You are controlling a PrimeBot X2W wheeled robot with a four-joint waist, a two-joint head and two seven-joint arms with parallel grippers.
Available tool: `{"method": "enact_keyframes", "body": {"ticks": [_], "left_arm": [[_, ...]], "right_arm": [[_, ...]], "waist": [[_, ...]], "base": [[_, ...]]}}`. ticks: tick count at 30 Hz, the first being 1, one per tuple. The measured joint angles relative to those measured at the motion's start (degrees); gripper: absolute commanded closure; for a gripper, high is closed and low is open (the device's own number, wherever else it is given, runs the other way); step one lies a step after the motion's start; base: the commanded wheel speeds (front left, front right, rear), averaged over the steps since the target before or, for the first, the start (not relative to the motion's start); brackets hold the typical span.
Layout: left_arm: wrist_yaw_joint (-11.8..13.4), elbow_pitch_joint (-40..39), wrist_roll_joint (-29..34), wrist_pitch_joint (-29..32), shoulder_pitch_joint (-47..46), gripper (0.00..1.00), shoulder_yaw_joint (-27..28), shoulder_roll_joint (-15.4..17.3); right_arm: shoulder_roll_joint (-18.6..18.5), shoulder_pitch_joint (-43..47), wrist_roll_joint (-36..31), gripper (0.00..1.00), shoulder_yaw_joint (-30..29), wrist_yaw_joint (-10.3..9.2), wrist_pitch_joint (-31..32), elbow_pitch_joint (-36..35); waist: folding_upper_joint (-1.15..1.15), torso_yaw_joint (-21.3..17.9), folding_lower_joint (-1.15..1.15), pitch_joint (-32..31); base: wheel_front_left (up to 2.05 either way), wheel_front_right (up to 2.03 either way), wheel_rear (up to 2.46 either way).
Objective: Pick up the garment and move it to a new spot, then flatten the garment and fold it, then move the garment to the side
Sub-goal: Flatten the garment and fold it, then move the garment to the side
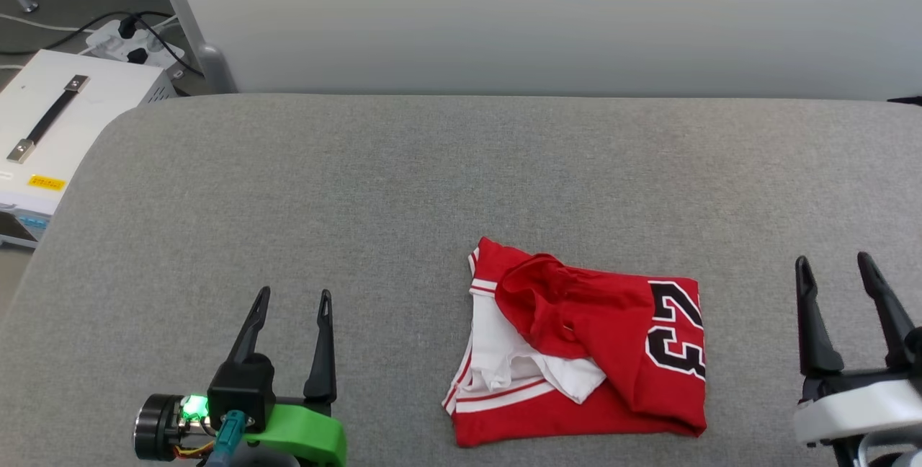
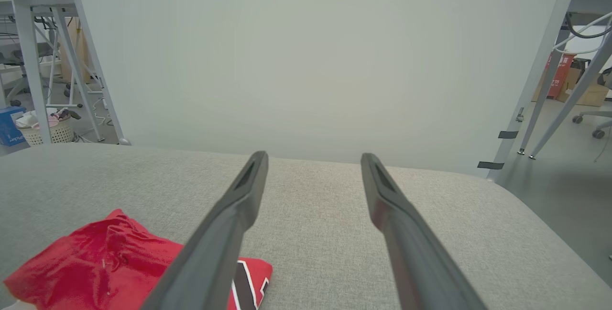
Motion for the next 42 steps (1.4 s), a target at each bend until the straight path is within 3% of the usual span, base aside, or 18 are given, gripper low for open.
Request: {"method": "enact_keyframes", "body": {"ticks": [5,17,26,32,35,38,42], "left_arm": [[-0.3,-0.5,0.0,0.0,1.2,0.00,0.0,0.2],[-0.4,0.0,0.0,0.0,3.3,0.00,-0.1,0.3],[-0.4,1.1,0.0,0.0,3.8,0.00,0.0,0.4],[-0.5,1.4,0.0,0.0,3.8,0.00,-0.1,0.4],[-0.5,1.5,0.0,0.0,3.7,0.00,-0.1,0.4],[-0.5,1.7,0.0,0.0,3.6,0.00,-0.2,0.5],[-0.5,1.8,0.0,0.0,3.3,0.00,-0.5,0.5]], "right_arm": [[4.4,4.3,-2.2,0.00,0.0,0.00,-0.1,-2.1],[5.1,7.5,-4.4,0.00,0.9,0.00,-0.3,0.2],[3.6,6.7,-5.1,0.00,1.3,0.00,-0.3,1.2],[-1.5,-0.6,-3.9,0.00,0.9,0.00,0.5,0.5],[-6.4,-5.6,-1.0,0.00,2.5,0.00,6.3,0.6],[-10.9,-9.2,5.6,0.00,5.8,0.00,19.7,0.8],[-16.8,-11.3,19.3,0.00,9.7,0.00,38.9,1.0]], "waist": [[0.00,0.1,0.00,-1.2],[0.00,0.5,0.00,-3.3],[0.00,0.8,0.00,-4.1],[0.00,1.0,0.00,-3.7],[0.00,1.2,0.00,-3.2],[0.00,1.5,0.00,-2.7],[0.00,2.1,0.00,-1.7]], "base": [[0.00,0.00,0.00],[0.00,0.00,0.00],[0.00,0.00,0.00],[0.00,0.00,0.00],[0.00,0.00,0.00],[0.00,0.00,0.00],[0.00,0.00,0.00]]}}
